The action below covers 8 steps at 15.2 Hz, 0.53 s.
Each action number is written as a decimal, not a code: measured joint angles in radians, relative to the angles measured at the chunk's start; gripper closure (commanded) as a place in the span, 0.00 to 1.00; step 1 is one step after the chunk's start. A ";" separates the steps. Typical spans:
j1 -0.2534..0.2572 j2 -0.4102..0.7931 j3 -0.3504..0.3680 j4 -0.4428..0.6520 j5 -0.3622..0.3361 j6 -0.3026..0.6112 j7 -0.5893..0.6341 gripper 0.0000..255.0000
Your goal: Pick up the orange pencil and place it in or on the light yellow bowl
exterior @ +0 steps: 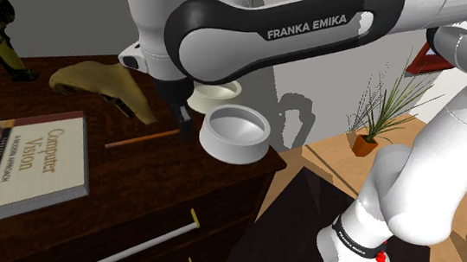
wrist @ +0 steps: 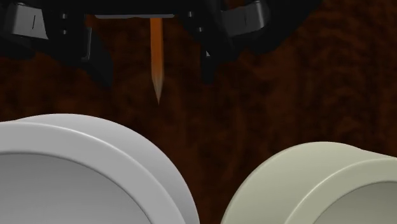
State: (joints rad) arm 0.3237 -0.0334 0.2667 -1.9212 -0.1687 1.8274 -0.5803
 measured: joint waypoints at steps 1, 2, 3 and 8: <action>0.002 -0.004 0.003 0.002 0.002 -0.001 0.000 1.00; 0.003 -0.005 0.004 0.001 0.003 0.000 0.000 1.00; 0.004 -0.006 0.005 0.000 0.003 0.000 0.001 1.00; 0.004 -0.007 0.004 -0.003 0.001 0.005 0.005 1.00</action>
State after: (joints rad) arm 0.3275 -0.0405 0.2710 -1.9241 -0.1674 1.8328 -0.5750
